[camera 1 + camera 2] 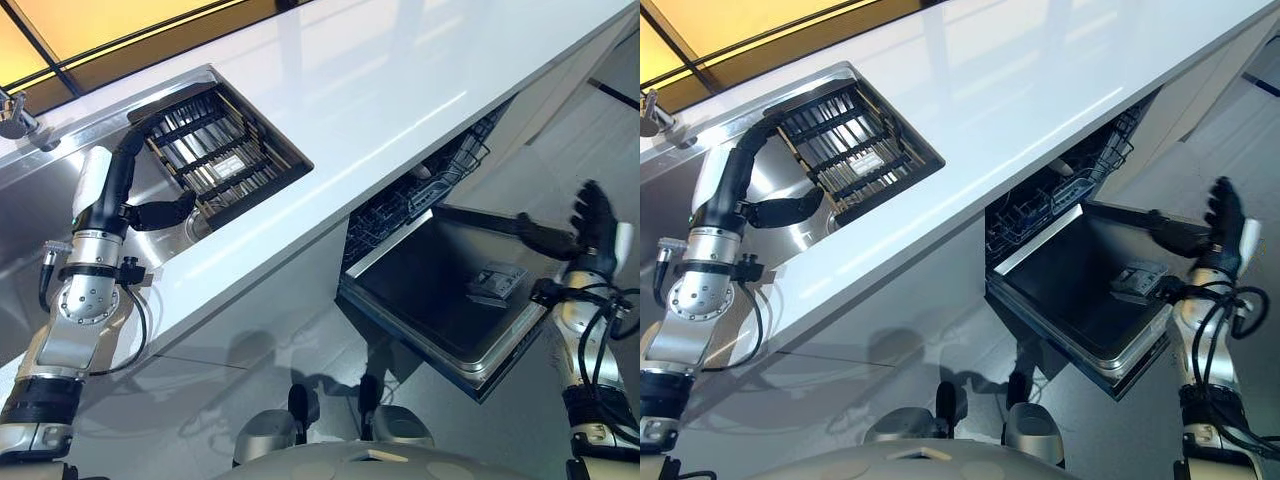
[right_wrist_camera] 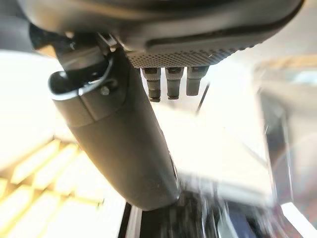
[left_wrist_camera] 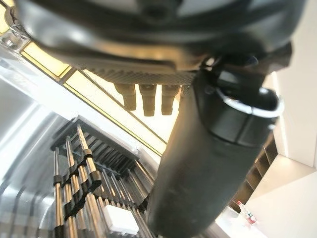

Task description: Pick up plates and place into dishwasher.

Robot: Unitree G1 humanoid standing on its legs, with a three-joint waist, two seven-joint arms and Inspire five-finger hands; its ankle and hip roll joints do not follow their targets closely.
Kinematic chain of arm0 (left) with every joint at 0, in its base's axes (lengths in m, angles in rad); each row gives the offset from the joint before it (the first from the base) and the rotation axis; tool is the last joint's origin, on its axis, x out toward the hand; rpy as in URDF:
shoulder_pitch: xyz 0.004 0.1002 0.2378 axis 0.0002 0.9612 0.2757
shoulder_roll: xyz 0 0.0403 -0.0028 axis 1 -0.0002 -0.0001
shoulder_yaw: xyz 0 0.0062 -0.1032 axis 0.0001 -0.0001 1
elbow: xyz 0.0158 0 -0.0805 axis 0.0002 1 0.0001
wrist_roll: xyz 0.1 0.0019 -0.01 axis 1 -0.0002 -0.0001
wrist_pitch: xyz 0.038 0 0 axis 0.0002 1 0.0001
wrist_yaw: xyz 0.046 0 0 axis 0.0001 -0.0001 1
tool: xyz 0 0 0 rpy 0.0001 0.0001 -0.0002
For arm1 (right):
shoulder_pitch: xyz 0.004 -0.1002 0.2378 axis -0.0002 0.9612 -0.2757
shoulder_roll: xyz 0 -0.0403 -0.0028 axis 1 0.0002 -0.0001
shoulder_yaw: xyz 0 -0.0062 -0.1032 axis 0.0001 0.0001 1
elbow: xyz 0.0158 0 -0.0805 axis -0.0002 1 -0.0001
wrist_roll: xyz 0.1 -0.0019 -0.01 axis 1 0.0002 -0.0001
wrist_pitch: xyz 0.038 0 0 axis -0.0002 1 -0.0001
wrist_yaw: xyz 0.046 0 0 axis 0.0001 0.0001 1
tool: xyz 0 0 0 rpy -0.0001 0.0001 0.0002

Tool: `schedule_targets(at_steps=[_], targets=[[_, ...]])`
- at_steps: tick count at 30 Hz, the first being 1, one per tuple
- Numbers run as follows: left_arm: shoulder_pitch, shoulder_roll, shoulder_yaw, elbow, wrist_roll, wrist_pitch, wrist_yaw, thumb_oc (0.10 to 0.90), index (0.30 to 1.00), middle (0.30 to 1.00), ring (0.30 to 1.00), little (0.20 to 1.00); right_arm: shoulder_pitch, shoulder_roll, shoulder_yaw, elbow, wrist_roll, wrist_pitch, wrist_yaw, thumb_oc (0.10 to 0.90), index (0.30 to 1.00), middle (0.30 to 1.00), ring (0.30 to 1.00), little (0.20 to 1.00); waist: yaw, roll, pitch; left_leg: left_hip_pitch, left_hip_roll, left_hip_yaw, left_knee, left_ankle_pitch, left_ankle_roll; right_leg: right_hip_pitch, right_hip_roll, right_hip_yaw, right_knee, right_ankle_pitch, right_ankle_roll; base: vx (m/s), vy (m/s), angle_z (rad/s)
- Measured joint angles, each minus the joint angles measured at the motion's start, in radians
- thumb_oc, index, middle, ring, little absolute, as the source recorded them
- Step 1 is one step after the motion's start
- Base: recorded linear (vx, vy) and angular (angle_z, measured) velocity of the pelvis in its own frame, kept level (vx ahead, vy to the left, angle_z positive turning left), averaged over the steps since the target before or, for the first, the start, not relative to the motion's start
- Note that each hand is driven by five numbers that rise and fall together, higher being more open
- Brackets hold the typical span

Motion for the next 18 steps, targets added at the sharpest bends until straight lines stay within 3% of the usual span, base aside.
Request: schedule_targets(at_steps=[3,9,14,18], targets=[[0.001,0.015,0.002,0.024,-0.022,0.022,0.004,0.8,0.9,0.9,0.9,0.9,0.013,0.022,-0.035,0.086,0.088,0.004,-0.024,0.8,0.9,0.9,0.9,0.9,-0.019,-0.017,-0.014,-0.001,0.001,0.001,0.0,-0.002,-0.002,-0.005,0.003,0.01,0.0,0.0,0.0,-0.01,-0.09,-0.11],[0.001,0.018,0.002,0.06,-0.073,0.046,0.006,0.8,0.9,0.9,0.9,0.9,0.065,0.063,-0.047,0.187,0.206,0.019,0.003,0.8,0.9,0.9,0.9,0.9,-0.058,-0.017,-0.016,-0.003,0.002,0.013,0.0,-0.008,-0.001,-0.009,0.003,0.022,0.0,0.0,0.0,-0.01,-0.101,-0.07],[-0.001,0.018,0.001,0.063,-0.144,0.045,0.018,0.8,0.9,0.9,0.9,0.9,0.075,0.063,-0.004,0.272,0.298,0.022,0.104,0.8,0.9,0.9,0.9,0.9,-0.066,-0.006,-0.02,-0.053,0.002,0.017,0.037,-0.015,-0.002,-0.057,0.001,0.021,0.021,-0.001,0.0,-0.06,-0.123,-0.01],[-0.018,0.018,-0.014,0.091,-0.184,0.045,0.038,0.8,0.9,0.9,0.9,0.9,0.037,0.056,0.041,0.327,0.37,0.043,0.171,0.8,0.9,0.9,0.9,0.9,-0.063,0.022,-0.007,-0.143,0.002,0.013,0.1,-0.023,-0.002,-0.128,-0.003,0.015,0.055,-0.001,-0.001,-0.21,-0.147,0.07]])
